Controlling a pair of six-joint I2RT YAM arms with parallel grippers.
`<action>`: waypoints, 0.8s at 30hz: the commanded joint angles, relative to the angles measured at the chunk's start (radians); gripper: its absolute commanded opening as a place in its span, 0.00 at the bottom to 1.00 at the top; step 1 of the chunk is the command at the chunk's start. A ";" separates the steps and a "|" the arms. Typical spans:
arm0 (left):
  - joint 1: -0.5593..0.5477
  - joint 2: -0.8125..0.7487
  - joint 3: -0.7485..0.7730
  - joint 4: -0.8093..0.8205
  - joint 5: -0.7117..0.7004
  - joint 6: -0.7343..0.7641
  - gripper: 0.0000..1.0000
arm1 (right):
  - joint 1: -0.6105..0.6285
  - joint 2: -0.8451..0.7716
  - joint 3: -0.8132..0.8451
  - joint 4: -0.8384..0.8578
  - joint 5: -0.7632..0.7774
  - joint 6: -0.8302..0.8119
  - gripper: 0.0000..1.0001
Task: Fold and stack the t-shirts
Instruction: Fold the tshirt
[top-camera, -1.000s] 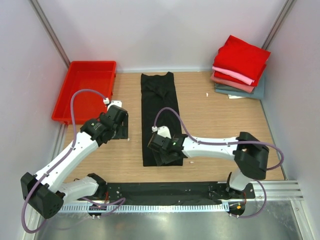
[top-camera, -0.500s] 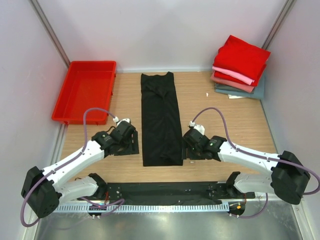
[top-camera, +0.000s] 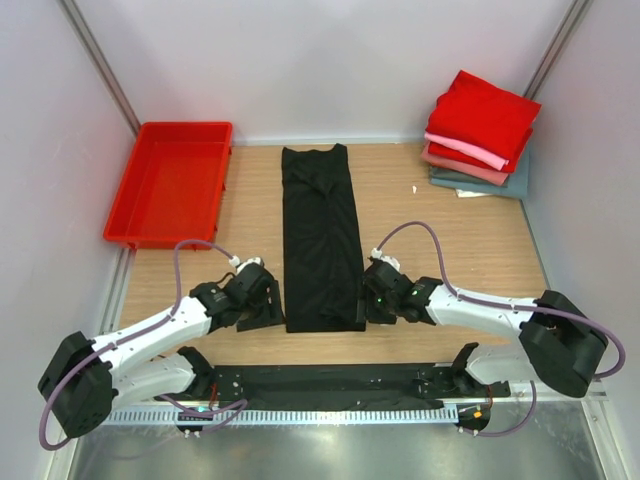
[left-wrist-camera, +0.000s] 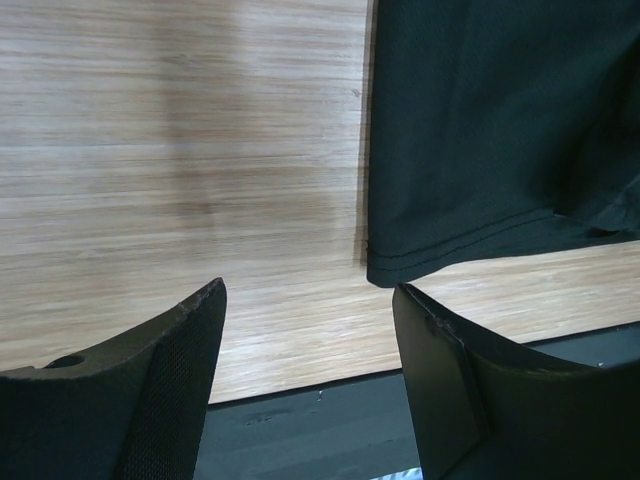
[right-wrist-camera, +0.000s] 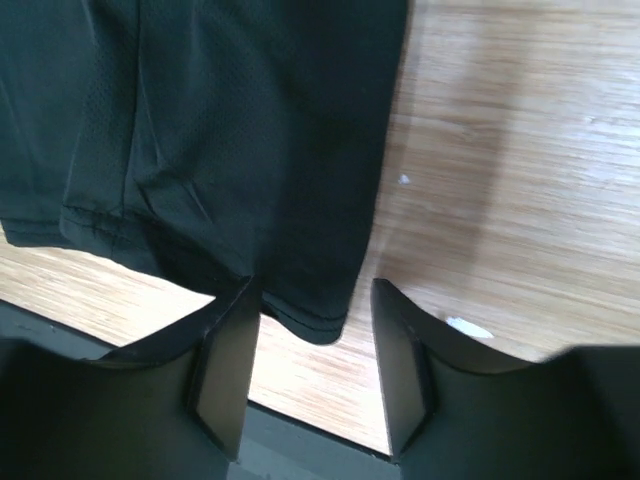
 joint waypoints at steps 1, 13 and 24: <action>-0.015 0.000 -0.025 0.098 0.024 -0.047 0.69 | 0.001 0.023 -0.009 0.055 -0.021 0.011 0.52; -0.084 0.068 -0.064 0.200 0.024 -0.106 0.66 | 0.001 -0.016 -0.051 0.008 0.032 0.025 0.01; -0.132 0.181 -0.058 0.287 -0.027 -0.142 0.40 | 0.003 0.009 -0.042 0.021 0.021 0.010 0.01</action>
